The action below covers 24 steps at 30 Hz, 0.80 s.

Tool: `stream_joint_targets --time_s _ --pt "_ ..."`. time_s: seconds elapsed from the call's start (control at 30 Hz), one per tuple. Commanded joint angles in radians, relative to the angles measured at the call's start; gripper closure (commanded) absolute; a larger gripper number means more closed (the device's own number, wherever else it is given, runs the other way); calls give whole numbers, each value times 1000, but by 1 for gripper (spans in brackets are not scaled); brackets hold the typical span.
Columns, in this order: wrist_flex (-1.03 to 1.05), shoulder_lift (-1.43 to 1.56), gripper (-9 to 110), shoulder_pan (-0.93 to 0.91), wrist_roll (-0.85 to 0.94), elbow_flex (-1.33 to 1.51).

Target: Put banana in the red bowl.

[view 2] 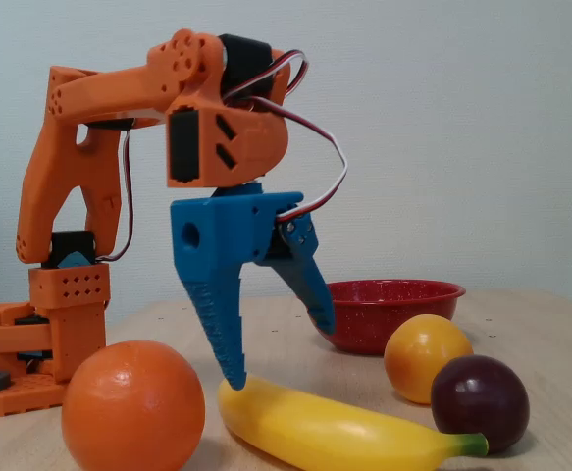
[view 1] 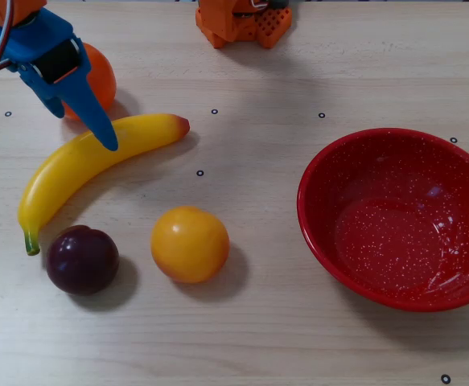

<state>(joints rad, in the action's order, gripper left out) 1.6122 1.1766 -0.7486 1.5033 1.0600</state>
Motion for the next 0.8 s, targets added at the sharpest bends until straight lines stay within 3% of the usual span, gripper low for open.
stream_joint_targets --time_s 0.0,0.77 --pt "-3 123 61 -23 37 -17" --pt "-11 -9 62 -28 55 -44"
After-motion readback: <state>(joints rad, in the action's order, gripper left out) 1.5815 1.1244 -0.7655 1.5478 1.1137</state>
